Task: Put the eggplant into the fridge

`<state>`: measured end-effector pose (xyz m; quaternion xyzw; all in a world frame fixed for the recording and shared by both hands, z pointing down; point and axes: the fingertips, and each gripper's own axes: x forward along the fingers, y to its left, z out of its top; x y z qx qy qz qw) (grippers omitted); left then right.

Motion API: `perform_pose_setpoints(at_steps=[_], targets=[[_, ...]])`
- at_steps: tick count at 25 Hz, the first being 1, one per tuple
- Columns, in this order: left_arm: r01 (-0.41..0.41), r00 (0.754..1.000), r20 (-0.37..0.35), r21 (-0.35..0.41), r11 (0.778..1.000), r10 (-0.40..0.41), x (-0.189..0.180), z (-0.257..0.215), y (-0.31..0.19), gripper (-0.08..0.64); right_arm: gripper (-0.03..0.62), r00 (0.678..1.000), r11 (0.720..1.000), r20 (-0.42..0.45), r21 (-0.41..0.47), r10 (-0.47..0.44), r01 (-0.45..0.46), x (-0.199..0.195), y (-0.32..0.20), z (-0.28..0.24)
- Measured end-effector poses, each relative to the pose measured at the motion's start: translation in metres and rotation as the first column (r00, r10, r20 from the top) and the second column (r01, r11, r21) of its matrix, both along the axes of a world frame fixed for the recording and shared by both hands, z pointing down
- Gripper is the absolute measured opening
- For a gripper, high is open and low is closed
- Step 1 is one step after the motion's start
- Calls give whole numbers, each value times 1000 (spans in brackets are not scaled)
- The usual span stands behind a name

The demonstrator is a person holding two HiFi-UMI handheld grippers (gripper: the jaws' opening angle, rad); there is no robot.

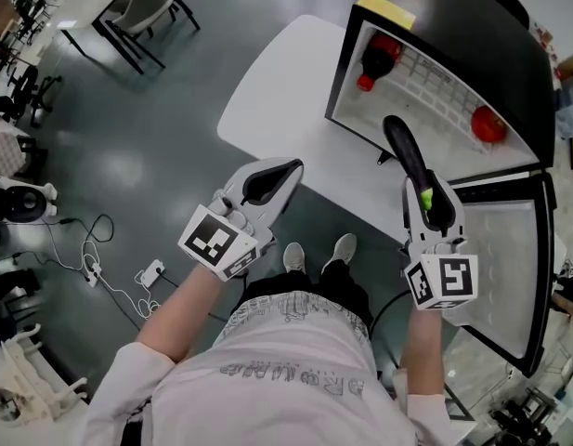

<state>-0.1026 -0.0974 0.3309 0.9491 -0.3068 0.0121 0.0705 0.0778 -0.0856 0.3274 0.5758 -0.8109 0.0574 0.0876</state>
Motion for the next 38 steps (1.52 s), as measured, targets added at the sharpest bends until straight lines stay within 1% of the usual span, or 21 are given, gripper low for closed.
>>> perform_pose_setpoints(at_steps=[8,13,21,28,33,38], targets=[[37,999,21,-5,999,-37,22,1,-14,8,135,1000,1000,-6,11,-17,18,30,-32,6],[61,998,27,-5,998,-61,32,-1,-25,8,135,999,999,-14,18,-35,35,39,-49,6],[55,998,34,9,998,-55,55,-3,-44,8,135,999,998,-17,27,-47,48,49,-71,5],[50,998,39,5,999,-50,69,0,-57,8,135,999,999,-20,27,-29,29,62,-91,11],[46,998,37,-6,999,-46,80,5,-66,8,135,999,999,-44,33,-12,14,73,-108,13],[35,999,35,-16,999,-35,89,8,-73,8,135,996,999,-87,45,9,-5,78,-123,17]])
